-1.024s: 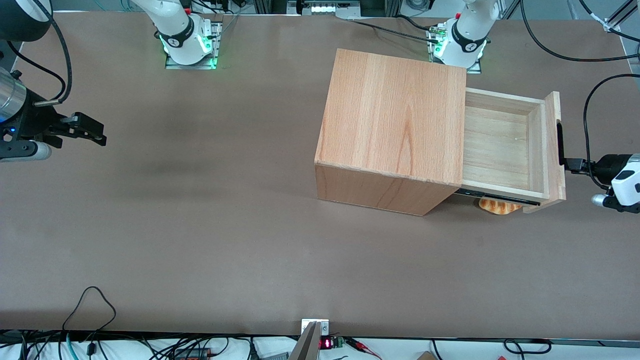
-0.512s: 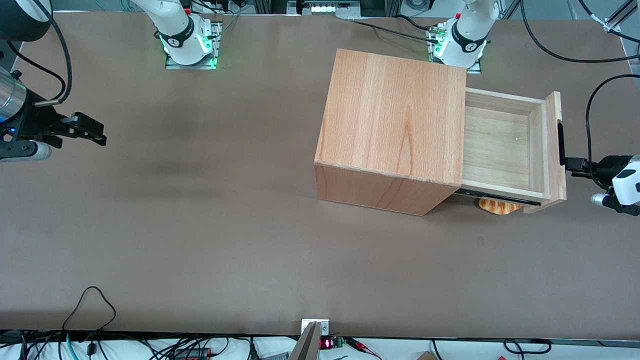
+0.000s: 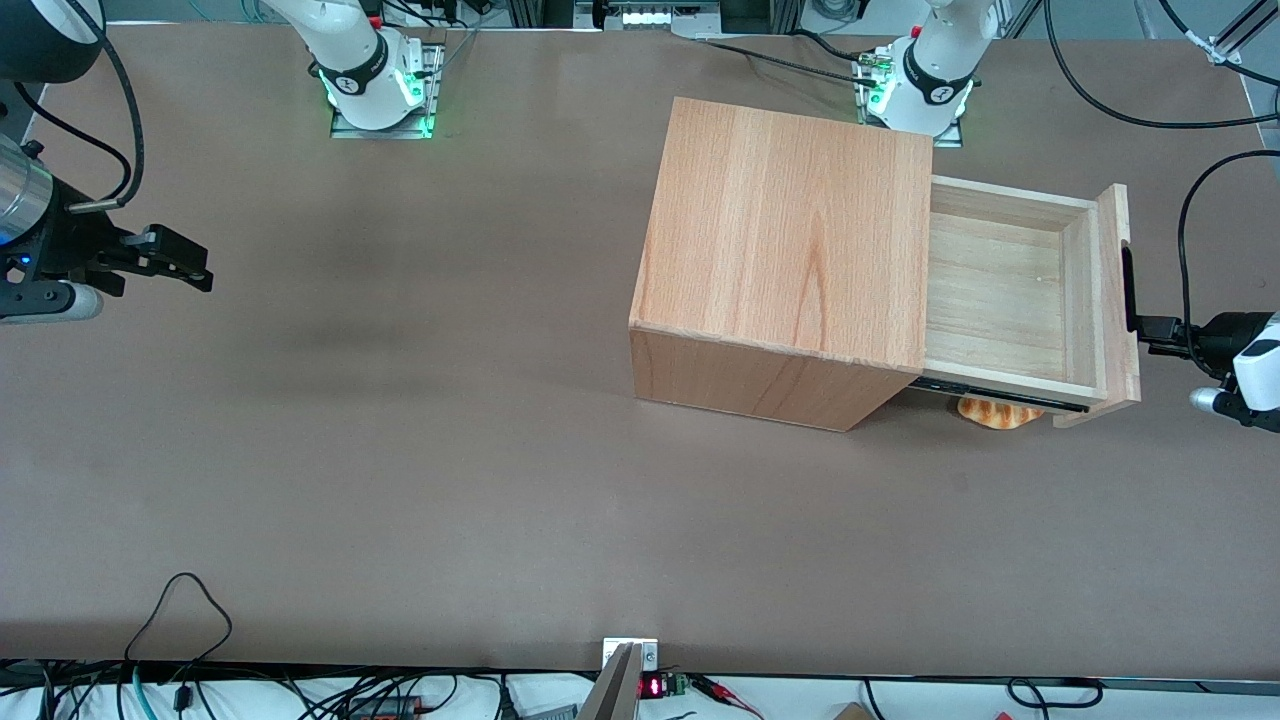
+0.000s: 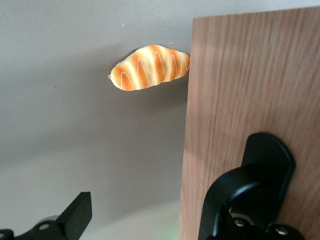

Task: Open top drawer with left arm

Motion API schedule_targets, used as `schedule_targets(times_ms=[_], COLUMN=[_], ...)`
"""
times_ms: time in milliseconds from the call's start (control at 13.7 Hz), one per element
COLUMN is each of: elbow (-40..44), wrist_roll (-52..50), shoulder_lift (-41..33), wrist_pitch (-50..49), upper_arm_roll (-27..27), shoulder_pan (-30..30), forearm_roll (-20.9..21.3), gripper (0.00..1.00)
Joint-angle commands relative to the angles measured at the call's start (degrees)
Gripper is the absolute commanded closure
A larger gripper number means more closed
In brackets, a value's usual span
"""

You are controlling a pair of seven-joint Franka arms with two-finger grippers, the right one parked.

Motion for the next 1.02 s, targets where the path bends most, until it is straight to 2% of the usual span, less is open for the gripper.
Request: schedule_targets(times_ms=[0, 951], elbow=[2.5, 4.6], wrist_roll=[2.4, 2.3], shoulder_lift=[2.2, 3.0], wrist_pitch=[1.0, 0.1], upper_arm_roll=[0.0, -0.2], shoulder_pan=[0.7, 1.8], forearm_roll=[2.2, 1.7], gripper=[0.0, 0.0])
